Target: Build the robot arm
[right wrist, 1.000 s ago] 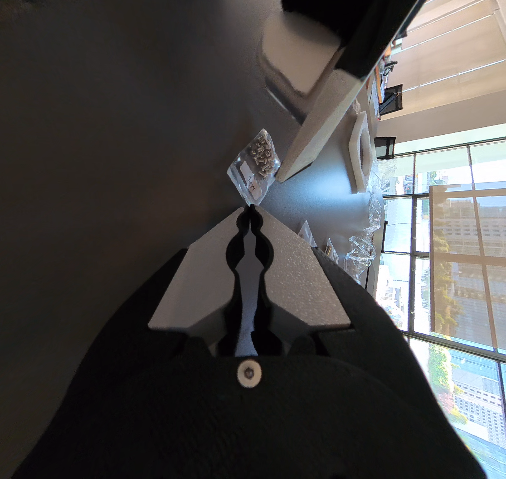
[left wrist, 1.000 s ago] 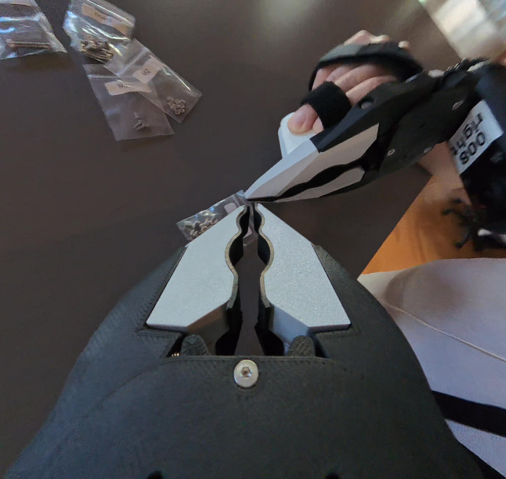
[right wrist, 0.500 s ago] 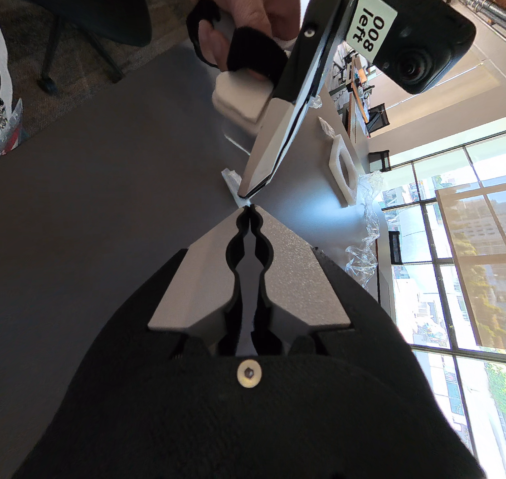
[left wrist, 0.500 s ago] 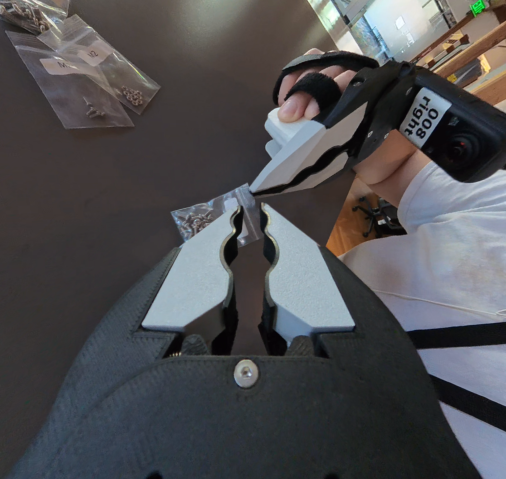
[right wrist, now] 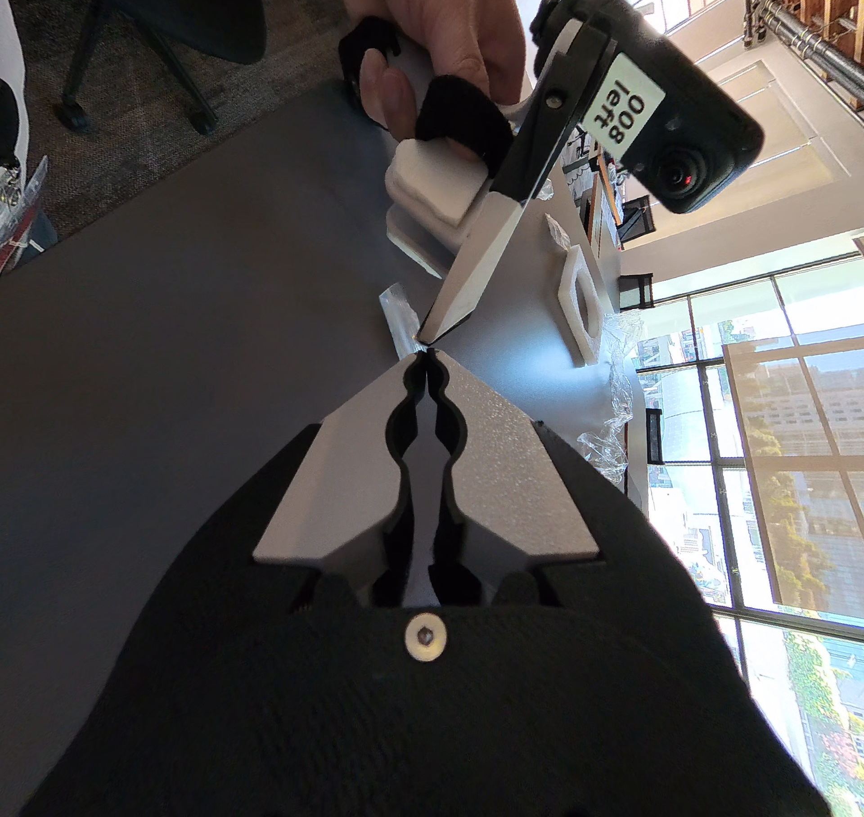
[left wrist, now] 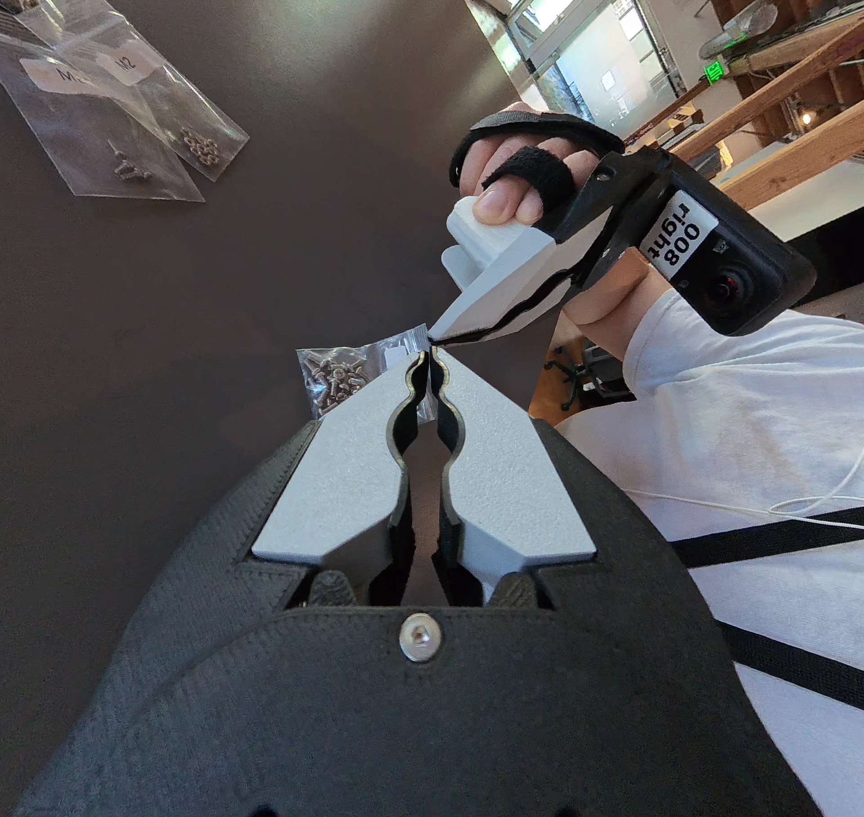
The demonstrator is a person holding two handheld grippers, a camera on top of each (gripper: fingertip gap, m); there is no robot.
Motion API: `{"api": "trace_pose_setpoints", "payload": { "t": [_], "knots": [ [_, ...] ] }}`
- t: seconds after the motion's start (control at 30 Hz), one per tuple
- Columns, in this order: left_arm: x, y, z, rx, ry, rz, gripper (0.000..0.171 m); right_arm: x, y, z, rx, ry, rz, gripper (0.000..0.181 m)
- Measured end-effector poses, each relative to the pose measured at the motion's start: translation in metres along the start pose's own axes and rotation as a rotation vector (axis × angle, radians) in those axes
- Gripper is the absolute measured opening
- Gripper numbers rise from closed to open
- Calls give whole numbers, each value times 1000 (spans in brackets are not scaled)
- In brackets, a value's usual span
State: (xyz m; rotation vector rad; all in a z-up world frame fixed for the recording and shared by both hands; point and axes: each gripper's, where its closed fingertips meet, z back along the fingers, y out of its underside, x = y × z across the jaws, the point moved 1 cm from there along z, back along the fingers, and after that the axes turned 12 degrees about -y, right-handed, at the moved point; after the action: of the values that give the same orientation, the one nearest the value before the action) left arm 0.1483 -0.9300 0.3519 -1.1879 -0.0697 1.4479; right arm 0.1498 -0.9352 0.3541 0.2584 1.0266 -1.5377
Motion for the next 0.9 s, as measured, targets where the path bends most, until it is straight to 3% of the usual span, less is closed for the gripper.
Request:
{"api": "trace_pose_setpoints", "payload": {
  "t": [0.17,0.37,0.47,0.7,0.9],
  "knots": [
    [6,6,-3,38,-85,-51,0,0,0,0,-2,2,2,0],
    [7,9,-4,54,-75,-35,0,2,7,-1,22,-24,-26,0],
    [8,10,-5,60,-76,-24,0,-2,22,-6,84,-25,-132,0],
    [13,6,-5,53,-57,54,0,-30,76,0,354,135,-464,0],
    [12,5,-8,64,-57,53,0,-30,92,5,400,145,-554,0]
  ]
}}
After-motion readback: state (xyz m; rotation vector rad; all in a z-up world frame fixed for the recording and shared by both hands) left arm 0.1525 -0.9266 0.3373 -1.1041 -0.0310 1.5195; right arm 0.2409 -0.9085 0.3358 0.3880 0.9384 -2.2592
